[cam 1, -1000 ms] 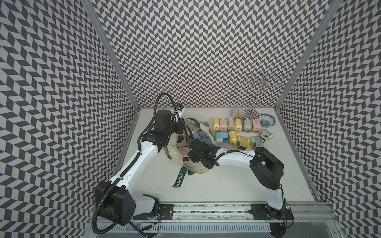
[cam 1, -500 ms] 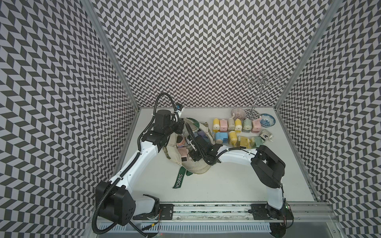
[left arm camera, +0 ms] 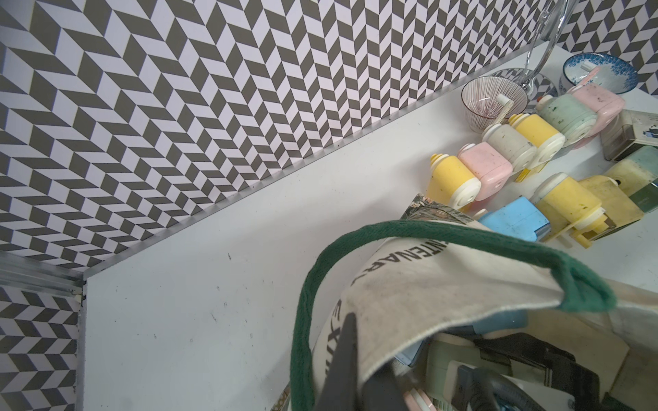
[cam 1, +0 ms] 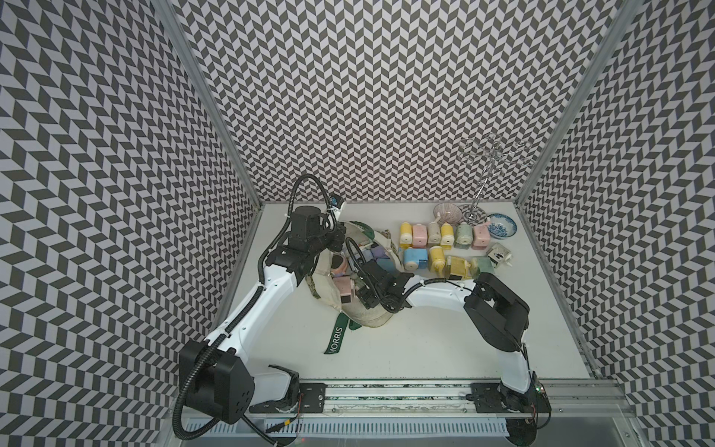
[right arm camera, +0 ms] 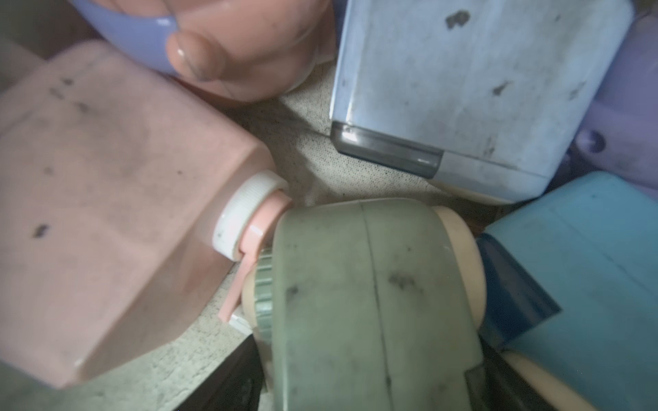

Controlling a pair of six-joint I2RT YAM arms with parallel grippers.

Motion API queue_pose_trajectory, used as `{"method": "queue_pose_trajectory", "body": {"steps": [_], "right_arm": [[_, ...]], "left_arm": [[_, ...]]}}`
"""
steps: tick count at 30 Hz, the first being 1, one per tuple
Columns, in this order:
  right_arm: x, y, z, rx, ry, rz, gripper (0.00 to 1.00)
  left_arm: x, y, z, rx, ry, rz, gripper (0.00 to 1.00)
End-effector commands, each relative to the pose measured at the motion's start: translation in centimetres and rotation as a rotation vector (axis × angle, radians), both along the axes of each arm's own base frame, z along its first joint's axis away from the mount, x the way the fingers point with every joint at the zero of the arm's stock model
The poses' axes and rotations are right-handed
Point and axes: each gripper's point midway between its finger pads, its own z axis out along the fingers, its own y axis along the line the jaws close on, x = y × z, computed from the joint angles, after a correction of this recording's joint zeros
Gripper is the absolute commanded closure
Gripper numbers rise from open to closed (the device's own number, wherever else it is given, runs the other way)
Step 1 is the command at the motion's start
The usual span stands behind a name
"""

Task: Take out the pencil sharpeners from the tote bags
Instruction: Pick up the pencil sharpener from the canvas bag.

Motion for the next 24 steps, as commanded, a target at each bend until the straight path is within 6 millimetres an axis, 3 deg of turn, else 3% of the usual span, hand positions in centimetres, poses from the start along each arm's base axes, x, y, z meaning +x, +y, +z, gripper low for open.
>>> {"method": "queue_pose_trajectory", "body": {"steps": [1, 15, 24], "right_arm": [[-0.8, 0.9, -0.4, 0.041, 0.043, 0.050, 0.27], [-1.8, 1.1, 5.2, 0.202, -0.028, 0.089, 0.48], [-2.2, 0.8, 5.5, 0.210, -0.023, 0.092, 0.53]], "left_arm": [[0.0, -0.3, 4.4, -0.032, -0.132, -0.011, 1.00], [0.0, -0.2, 4.3, -0.028, -0.130, -0.007, 1.00], [0.0, -0.2, 4.4, -0.025, -0.132, -0.005, 1.00]]}}
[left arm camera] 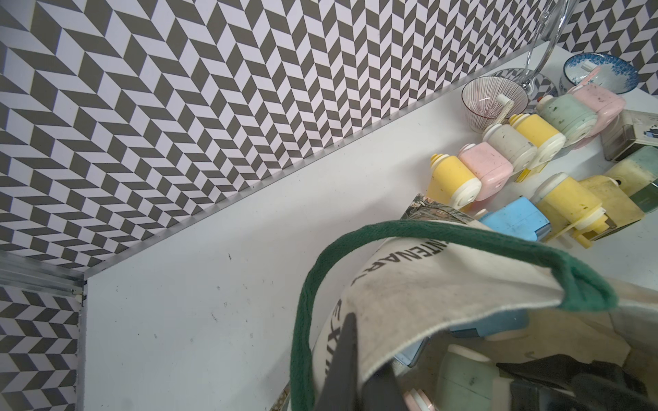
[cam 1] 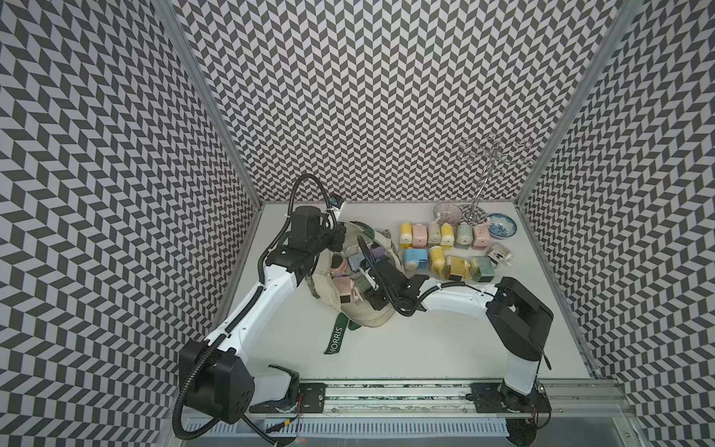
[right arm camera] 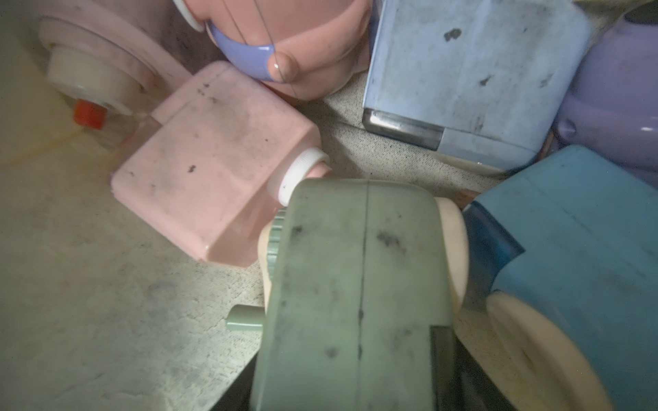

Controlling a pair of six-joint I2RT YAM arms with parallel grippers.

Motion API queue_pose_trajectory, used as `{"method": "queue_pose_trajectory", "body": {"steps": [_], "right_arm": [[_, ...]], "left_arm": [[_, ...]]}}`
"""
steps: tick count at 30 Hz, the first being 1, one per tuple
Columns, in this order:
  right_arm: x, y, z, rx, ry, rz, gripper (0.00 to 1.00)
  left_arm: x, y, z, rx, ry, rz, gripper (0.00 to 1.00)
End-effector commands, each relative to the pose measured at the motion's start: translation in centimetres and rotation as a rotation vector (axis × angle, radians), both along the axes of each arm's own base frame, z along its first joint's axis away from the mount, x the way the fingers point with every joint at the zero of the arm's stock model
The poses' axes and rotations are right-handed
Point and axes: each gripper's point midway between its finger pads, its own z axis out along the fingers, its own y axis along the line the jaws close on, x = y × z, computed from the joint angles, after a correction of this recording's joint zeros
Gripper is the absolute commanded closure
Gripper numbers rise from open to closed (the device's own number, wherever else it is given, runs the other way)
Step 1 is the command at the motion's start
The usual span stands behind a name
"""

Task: Take out the pencil sharpeners from the tote bags
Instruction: Pick up the pencil sharpener from the canvas bag.

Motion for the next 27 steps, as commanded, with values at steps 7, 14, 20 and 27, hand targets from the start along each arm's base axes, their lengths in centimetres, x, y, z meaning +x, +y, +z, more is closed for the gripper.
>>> {"method": "queue_pose_trajectory", "body": {"steps": [7, 14, 20, 27], "right_arm": [[-1.8, 0.8, 7.4, 0.218, -0.091, 0.088, 0.58], [-4.2, -1.2, 14.4, 0.348, -0.206, 0.161, 0.59], [-4.7, -4.3, 19.9, 0.469, -0.327, 0.081, 0.59], [-1.8, -8.5, 21.4, 0.526, -0.347, -0.091, 0.59]], "left_arm": [[0.2, 0.5, 4.0, 0.005, -0.131, 0.030, 1.00], [0.9, 5.0, 3.2, 0.156, -0.149, 0.220, 1.00], [0.9, 8.0, 2.8, 0.233, -0.165, 0.332, 1.00], [1.2, 10.1, 2.6, 0.252, -0.165, 0.387, 1.00]]}}
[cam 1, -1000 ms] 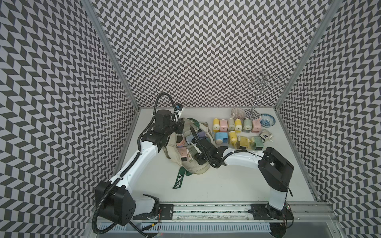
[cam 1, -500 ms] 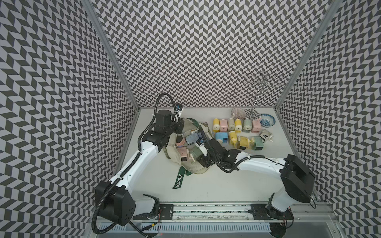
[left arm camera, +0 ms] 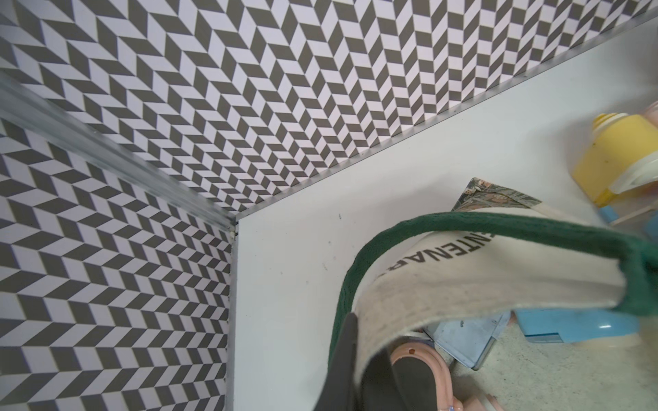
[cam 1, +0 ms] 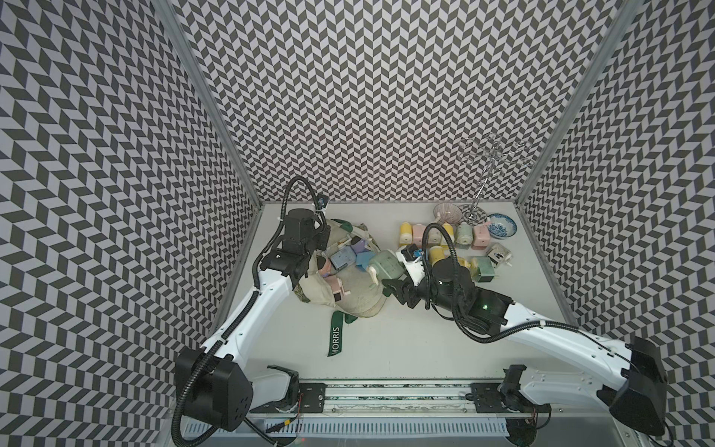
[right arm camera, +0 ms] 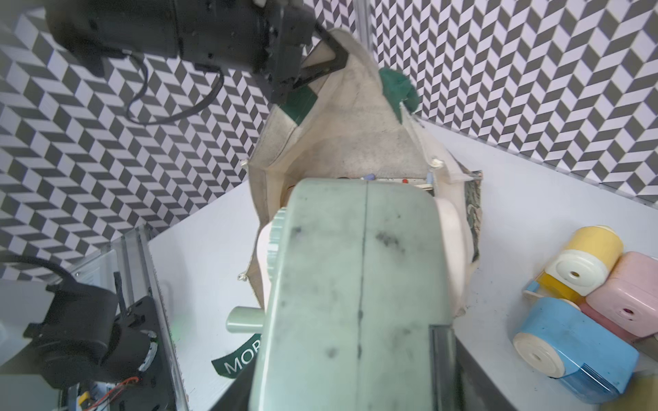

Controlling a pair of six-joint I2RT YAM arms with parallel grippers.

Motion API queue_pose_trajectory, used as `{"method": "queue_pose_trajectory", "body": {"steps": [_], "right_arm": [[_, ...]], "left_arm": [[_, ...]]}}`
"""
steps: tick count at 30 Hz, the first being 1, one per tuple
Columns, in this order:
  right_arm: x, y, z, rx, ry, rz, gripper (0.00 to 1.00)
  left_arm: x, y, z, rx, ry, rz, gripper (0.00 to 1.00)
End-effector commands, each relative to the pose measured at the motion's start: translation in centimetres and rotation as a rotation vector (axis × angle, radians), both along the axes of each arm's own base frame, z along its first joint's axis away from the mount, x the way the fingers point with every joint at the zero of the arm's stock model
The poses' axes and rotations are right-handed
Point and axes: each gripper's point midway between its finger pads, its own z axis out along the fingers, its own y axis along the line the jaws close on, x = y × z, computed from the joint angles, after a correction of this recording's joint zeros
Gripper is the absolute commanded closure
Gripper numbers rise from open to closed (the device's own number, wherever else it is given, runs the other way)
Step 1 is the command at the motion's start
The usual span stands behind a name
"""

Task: Take out the pencil sharpeners from the tote bags
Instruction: Pick up the pencil sharpener from the canvas bag, then place the pencil sharpener at the center of the board.

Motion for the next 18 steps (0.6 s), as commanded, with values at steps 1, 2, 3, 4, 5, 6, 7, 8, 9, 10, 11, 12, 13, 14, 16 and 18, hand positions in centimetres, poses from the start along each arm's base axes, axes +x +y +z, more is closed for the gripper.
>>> {"method": "queue_pose_trajectory", "body": {"steps": [1, 2, 3, 4, 5, 6, 7, 8, 9, 10, 11, 12, 13, 14, 16, 18], "right_arm": [[3.0, -2.3, 1.7, 0.101, -0.002, -0.126, 0.58], [3.8, -3.0, 1.3, 0.108, 0.023, -0.157, 0.58], [4.7, -3.6, 0.7, 0.109, 0.048, -0.188, 0.58], [5.5, -4.2, 0.3, 0.107, 0.064, -0.214, 0.58], [6.3, -4.6, -0.4, 0.098, 0.084, -0.245, 0.58], [7.1, -5.0, -1.4, 0.080, 0.106, -0.276, 0.58], [7.9, -5.3, -2.2, 0.068, 0.126, -0.303, 0.58], [8.7, -5.6, -3.1, 0.054, 0.151, -0.327, 0.58], [9.3, -5.6, -4.0, 0.045, 0.171, -0.337, 0.58], [9.7, -5.6, -4.6, 0.043, 0.185, -0.344, 0.58], [10.1, -5.3, -5.5, 0.037, 0.203, -0.351, 0.59], [10.4, -4.8, -6.4, 0.027, 0.225, -0.339, 0.59], [10.6, -4.3, -7.0, 0.018, 0.245, -0.327, 0.59], [10.9, -3.7, -7.9, 0.003, 0.271, -0.314, 0.59], [11.2, -2.6, -9.6, -0.035, 0.326, -0.285, 0.60], [11.6, -1.9, -11.1, -0.044, 0.359, -0.278, 0.60]], "left_arm": [[0.1, 2.0, 2.8, 0.009, -0.100, 0.061, 1.00], [0.2, 2.0, 2.8, 0.002, -0.098, 0.057, 1.00], [0.2, 2.0, 2.8, -0.004, -0.099, 0.056, 1.00], [0.2, 2.0, 2.6, -0.006, -0.095, 0.052, 1.00], [0.3, 1.9, 2.6, -0.010, -0.094, 0.048, 1.00], [0.3, 1.9, 2.7, -0.012, -0.095, 0.048, 1.00], [0.3, 2.0, 2.7, -0.012, -0.097, 0.050, 1.00], [0.3, 2.1, 2.8, -0.012, -0.098, 0.056, 1.00], [0.3, 2.4, 2.8, -0.012, -0.103, 0.068, 1.00], [0.3, 2.8, 2.9, -0.012, -0.105, 0.081, 1.00], [0.3, 3.2, 3.0, -0.013, -0.110, 0.095, 1.00], [0.3, 3.6, 3.0, -0.014, -0.113, 0.106, 1.00], [0.3, 3.9, 3.2, -0.019, -0.118, 0.116, 1.00], [0.3, 4.2, 3.2, -0.022, -0.121, 0.123, 1.00], [0.3, 4.4, 3.3, -0.022, -0.124, 0.130, 1.00], [0.3, 4.5, 3.3, -0.020, -0.125, 0.137, 1.00]]}}
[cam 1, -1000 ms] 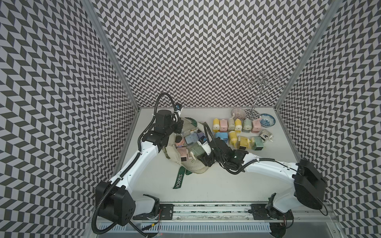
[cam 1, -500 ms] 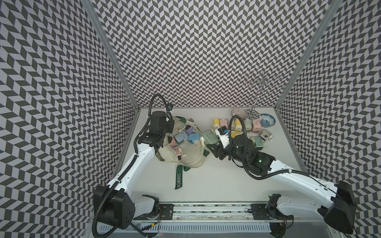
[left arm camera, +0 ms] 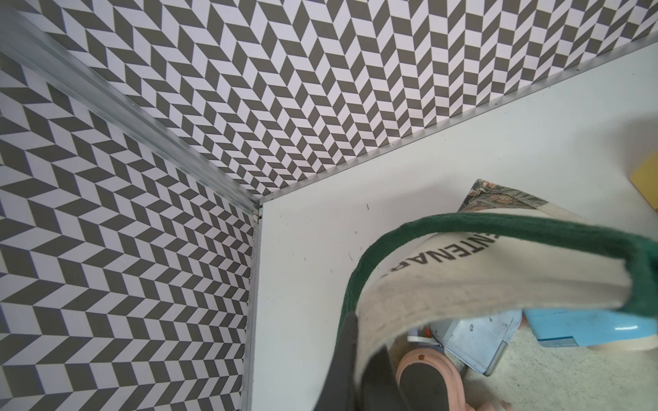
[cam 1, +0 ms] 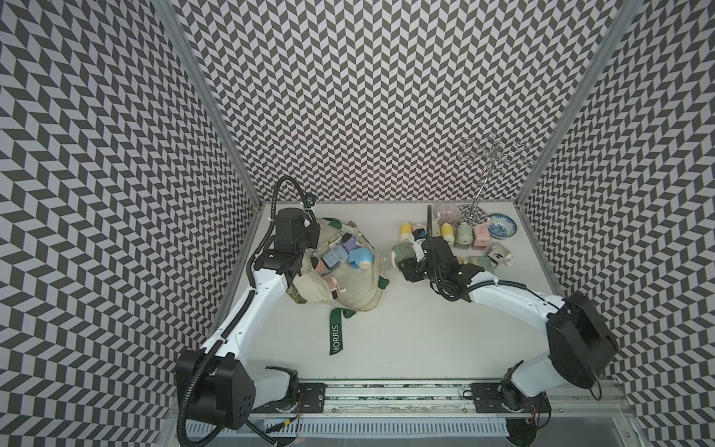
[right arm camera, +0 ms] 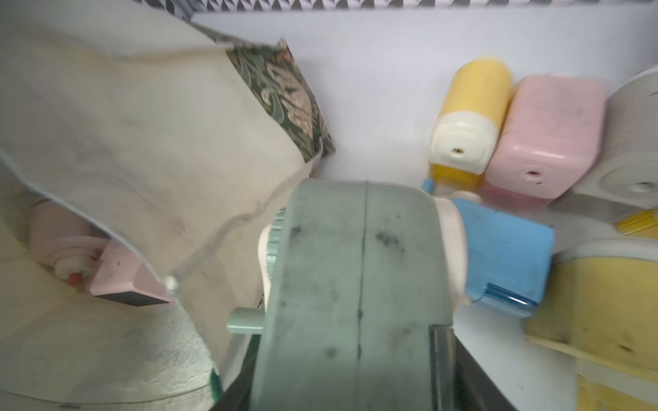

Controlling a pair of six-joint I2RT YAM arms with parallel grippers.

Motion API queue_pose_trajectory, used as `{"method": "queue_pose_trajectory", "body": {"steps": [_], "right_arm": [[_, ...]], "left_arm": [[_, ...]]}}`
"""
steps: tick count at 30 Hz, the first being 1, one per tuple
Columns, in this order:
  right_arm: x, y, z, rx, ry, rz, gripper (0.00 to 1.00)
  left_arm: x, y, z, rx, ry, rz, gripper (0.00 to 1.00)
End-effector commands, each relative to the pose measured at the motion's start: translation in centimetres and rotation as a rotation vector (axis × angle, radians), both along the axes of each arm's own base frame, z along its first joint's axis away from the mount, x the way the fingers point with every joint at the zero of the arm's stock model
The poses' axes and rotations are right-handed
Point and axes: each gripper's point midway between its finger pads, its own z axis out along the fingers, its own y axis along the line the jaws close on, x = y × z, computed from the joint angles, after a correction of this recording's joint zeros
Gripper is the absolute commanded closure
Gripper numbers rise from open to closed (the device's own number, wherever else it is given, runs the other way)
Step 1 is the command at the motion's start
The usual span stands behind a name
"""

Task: Take out the pencil sharpeners from the tote bags
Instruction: Place the pencil sharpener at the center of the board.

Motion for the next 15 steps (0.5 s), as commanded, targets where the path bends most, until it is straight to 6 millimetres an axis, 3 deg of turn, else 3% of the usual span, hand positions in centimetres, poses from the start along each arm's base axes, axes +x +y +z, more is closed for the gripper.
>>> {"method": "queue_pose_trajectory", "body": {"steps": [1, 9, 15], "right_arm": [[1.2, 2.5, 1.2, 0.086, -0.017, 0.031, 0.60], [2.8, 4.0, -3.0, 0.002, 0.022, 0.001, 0.60], [4.0, 3.3, -5.4, -0.092, 0.022, -0.086, 0.58]], "left_arm": [[-0.2, 1.4, 3.4, -0.012, -0.119, 0.057, 1.00], [-0.2, 1.2, 3.5, -0.020, -0.122, 0.046, 1.00], [-0.4, 0.9, 4.1, -0.030, -0.135, 0.030, 1.00]]}}
